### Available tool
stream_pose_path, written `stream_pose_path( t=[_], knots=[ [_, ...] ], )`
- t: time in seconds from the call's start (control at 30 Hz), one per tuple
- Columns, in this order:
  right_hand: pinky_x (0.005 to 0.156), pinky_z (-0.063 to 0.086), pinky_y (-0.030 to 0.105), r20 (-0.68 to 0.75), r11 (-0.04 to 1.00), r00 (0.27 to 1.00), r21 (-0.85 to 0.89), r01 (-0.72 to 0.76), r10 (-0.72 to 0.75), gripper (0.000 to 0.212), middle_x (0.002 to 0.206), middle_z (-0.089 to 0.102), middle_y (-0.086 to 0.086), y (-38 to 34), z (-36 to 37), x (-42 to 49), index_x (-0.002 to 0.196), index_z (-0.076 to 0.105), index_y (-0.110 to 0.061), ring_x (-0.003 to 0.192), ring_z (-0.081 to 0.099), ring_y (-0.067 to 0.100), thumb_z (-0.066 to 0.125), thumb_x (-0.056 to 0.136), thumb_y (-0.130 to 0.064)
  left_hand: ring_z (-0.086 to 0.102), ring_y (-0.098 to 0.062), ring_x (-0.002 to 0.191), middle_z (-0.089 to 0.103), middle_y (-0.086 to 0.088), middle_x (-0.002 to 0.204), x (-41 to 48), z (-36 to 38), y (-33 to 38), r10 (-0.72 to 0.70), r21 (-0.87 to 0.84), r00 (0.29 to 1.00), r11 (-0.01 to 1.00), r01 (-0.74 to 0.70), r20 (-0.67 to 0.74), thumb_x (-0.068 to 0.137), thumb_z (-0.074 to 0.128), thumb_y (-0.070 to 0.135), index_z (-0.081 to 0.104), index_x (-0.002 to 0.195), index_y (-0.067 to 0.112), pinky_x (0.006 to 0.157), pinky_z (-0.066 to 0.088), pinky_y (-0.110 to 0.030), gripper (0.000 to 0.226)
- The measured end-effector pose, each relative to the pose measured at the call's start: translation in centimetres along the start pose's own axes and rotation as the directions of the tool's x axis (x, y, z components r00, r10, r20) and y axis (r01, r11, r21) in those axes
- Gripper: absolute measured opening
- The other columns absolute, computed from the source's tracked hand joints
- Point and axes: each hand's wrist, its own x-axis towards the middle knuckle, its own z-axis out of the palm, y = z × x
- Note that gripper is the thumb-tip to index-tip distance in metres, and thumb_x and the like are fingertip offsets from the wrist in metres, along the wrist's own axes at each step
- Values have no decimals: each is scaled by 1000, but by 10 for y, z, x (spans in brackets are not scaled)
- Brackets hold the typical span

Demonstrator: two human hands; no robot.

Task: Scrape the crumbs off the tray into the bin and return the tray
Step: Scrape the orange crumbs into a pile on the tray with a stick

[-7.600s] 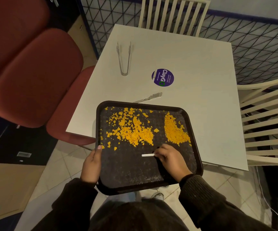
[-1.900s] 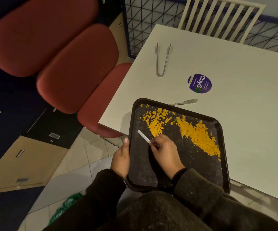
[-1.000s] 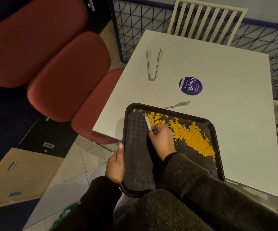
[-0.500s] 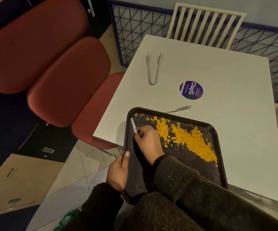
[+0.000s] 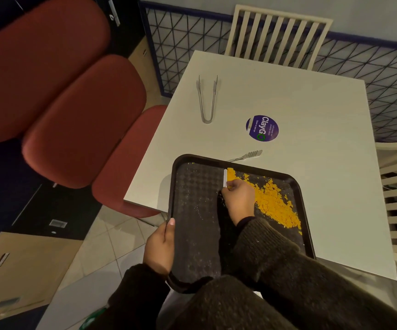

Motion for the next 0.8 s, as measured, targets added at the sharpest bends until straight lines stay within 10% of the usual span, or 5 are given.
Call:
stream_pose_path(
  t=[0.23,0.47,0.8],
  knots=[
    [54,37,8,22,996,996,51,79,-81,23,92,67,5,11,-11,-19,109,65,-9,66,52,6,59,87,-10,56,-17,87,61,2,84,1,-2,4,7,-37,1000,999,-6,10,97,31,37,60,97,15,78,42,-24,37],
    [73,40,22,188,907,904,-107,407,-384,19,96,62,5,18,1,-57,105,65,-11,84,55,16,56,88,-11,55,-20,88,59,-4,86,2,-1,7,16,-17,1000,1000,-17,-23,98,32,35,60,95,12,81,39,-25,36],
    [76,41,27,59,971,986,-172,167,-159,18,105,61,11,56,-33,-14,104,61,-8,89,56,23,54,89,-9,55,-20,88,59,-5,86,1,1,5,3,-7,1000,1000,-3,-24,98,31,35,62,102,6,81,39,-26,43]
  ],
)
